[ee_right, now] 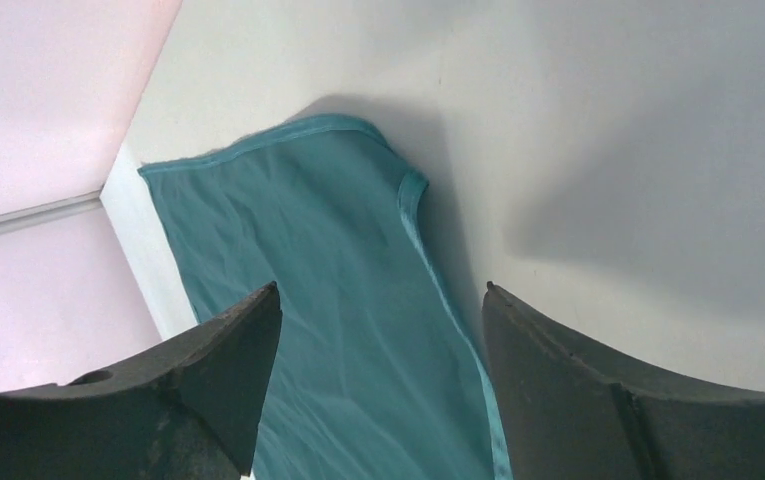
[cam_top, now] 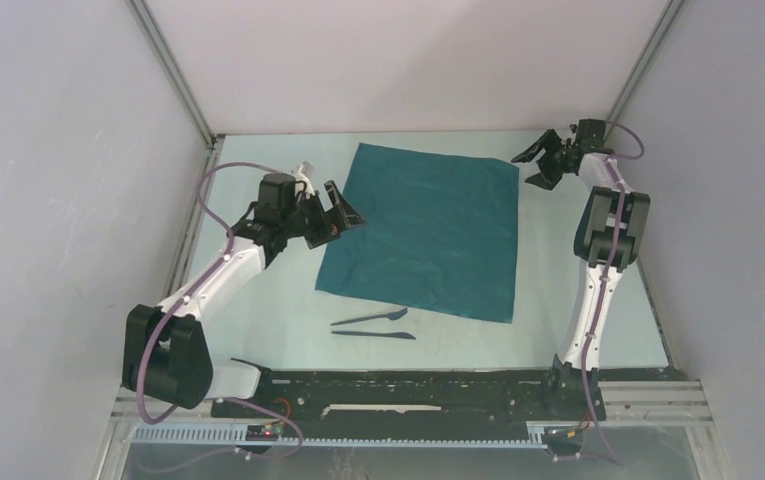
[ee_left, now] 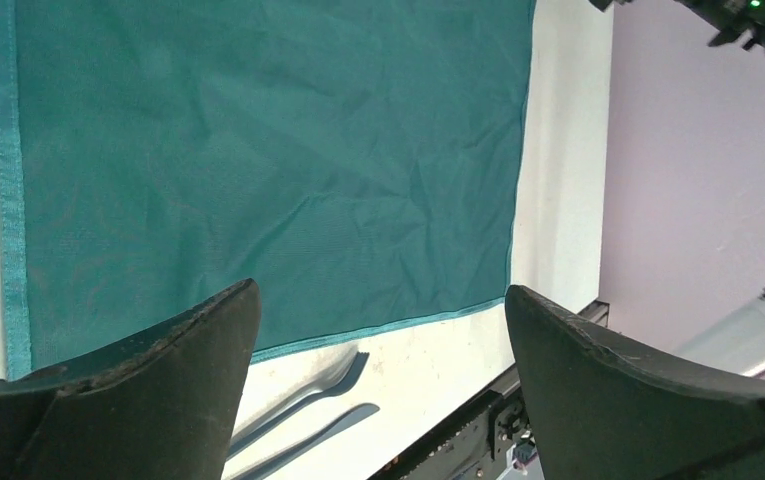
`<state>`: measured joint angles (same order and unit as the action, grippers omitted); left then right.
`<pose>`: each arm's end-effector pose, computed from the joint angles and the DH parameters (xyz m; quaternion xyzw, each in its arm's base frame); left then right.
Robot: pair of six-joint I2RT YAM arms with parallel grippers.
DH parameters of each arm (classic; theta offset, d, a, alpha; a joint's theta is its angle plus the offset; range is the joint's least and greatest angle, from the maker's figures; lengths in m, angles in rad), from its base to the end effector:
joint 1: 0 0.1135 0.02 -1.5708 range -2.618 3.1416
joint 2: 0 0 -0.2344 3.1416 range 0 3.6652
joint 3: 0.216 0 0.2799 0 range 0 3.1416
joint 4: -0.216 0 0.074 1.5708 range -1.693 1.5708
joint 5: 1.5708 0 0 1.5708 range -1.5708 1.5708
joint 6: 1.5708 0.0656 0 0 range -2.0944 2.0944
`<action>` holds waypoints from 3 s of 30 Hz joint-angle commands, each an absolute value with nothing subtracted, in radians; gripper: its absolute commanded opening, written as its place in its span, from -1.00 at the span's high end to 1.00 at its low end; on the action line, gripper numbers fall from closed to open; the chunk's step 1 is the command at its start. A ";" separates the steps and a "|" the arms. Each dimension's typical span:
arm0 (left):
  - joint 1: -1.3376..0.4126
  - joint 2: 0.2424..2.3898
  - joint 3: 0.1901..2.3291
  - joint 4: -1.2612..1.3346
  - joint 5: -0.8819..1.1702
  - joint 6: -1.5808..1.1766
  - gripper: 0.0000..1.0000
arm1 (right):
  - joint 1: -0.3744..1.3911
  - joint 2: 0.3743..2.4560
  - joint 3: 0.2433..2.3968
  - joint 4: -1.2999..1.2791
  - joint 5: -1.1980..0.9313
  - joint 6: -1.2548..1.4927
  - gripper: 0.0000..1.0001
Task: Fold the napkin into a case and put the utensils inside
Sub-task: Flatten the napkin at the center of the board.
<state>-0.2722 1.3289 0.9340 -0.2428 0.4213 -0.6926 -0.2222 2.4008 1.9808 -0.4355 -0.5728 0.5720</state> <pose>0.3269 -0.1191 0.2116 -0.0902 0.8738 -0.3695 0.3030 0.5460 -0.0869 0.1175 0.2563 0.8669 0.3190 0.2846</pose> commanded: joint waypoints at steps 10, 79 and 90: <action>-0.276 1.322 1.026 -0.209 0.484 -0.711 -1.00 | -0.226 2.608 2.167 -0.289 -0.801 0.821 -0.13; -0.382 1.911 1.379 -0.782 -0.177 -1.095 -0.26 | -0.003 1.479 1.155 -0.894 0.035 0.758 -0.71; -0.384 1.983 1.420 -0.827 -0.164 -1.151 -0.20 | 0.025 1.488 1.132 -0.884 0.030 0.755 -0.71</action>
